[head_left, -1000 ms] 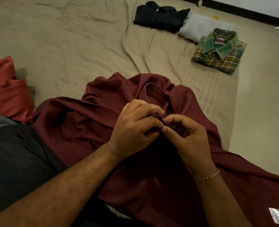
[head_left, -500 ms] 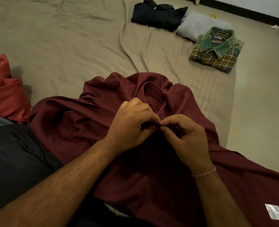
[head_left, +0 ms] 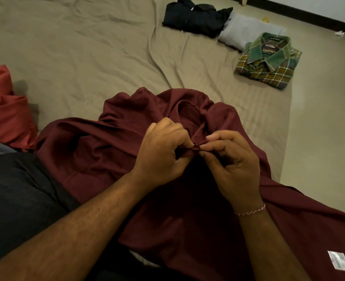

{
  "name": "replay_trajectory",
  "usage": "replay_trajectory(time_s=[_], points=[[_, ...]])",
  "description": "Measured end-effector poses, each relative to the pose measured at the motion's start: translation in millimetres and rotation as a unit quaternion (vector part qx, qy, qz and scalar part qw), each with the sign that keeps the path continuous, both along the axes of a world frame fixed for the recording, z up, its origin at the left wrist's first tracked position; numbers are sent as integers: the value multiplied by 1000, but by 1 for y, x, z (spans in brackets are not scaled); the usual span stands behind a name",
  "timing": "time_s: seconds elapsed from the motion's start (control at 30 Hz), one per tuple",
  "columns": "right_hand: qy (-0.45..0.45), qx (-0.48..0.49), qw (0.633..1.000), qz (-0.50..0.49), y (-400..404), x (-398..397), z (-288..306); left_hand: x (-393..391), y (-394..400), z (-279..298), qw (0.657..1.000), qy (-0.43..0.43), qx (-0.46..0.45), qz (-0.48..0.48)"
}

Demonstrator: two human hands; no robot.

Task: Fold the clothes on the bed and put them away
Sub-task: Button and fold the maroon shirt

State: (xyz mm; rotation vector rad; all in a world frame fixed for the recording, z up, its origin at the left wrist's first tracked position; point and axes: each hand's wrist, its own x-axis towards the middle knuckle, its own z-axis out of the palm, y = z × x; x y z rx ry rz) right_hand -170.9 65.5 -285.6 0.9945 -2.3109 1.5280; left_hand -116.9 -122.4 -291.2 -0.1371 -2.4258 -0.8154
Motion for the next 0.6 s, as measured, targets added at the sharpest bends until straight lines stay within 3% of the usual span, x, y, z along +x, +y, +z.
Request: replay_trajectory(time_s=[0.2, 0.47, 0.6], points=[[1, 4, 1000, 0, 1, 0, 1, 0, 2, 2, 1000, 20, -7, 11], [37, 28, 999, 11, -3, 0, 0, -1, 0, 0, 999, -18, 44, -16], [32, 41, 997, 54, 0, -2, -3, 0, -1, 1, 999, -14, 18, -38]])
